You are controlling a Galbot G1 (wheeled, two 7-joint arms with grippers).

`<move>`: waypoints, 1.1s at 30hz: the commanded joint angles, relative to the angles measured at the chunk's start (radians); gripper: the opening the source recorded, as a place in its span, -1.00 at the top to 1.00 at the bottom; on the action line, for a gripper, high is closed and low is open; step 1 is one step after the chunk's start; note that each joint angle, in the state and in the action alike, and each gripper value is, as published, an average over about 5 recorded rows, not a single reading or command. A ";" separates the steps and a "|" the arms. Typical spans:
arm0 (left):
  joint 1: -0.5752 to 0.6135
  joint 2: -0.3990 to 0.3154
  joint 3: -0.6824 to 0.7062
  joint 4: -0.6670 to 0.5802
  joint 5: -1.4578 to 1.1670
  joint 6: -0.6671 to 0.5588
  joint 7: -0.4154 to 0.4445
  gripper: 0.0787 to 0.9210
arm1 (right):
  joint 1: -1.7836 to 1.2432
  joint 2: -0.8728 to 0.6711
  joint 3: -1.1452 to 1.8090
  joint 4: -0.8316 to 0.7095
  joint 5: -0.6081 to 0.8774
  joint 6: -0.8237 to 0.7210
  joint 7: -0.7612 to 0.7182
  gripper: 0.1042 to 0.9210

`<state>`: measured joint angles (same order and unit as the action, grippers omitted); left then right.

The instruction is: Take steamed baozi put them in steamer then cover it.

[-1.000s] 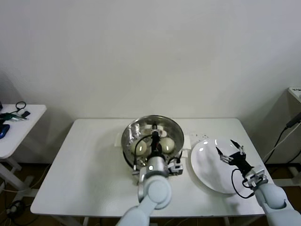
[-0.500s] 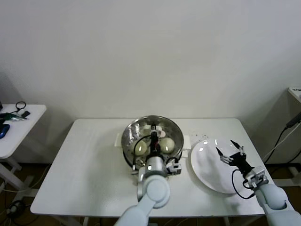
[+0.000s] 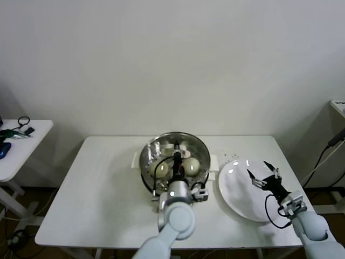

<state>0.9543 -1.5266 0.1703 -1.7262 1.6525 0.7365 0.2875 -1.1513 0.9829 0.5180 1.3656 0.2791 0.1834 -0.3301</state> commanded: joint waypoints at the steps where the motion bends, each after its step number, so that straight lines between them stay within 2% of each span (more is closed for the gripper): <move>1: 0.005 0.003 -0.010 0.002 -0.005 0.049 -0.015 0.82 | -0.001 0.004 0.001 -0.001 -0.005 0.001 -0.003 -0.76; 14: 0.013 0.005 0.000 0.011 -0.019 0.049 -0.039 0.82 | -0.002 0.009 0.009 -0.001 -0.008 0.001 -0.005 -0.76; 23: 0.006 0.023 -0.010 -0.013 -0.053 0.049 -0.013 0.80 | -0.003 0.008 0.012 0.003 -0.009 -0.007 -0.005 -0.76; 26: 0.006 0.036 -0.010 -0.036 -0.070 0.049 -0.012 0.67 | -0.012 0.004 0.018 0.023 0.002 -0.048 -0.009 -0.76; 33: 0.029 0.077 0.000 -0.123 -0.118 0.049 -0.013 0.18 | -0.032 -0.006 0.037 0.059 0.033 -0.156 -0.014 -0.76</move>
<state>0.9681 -1.4855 0.1674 -1.7650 1.5847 0.7365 0.2682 -1.1697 0.9830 0.5435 1.3918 0.2827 0.1352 -0.3404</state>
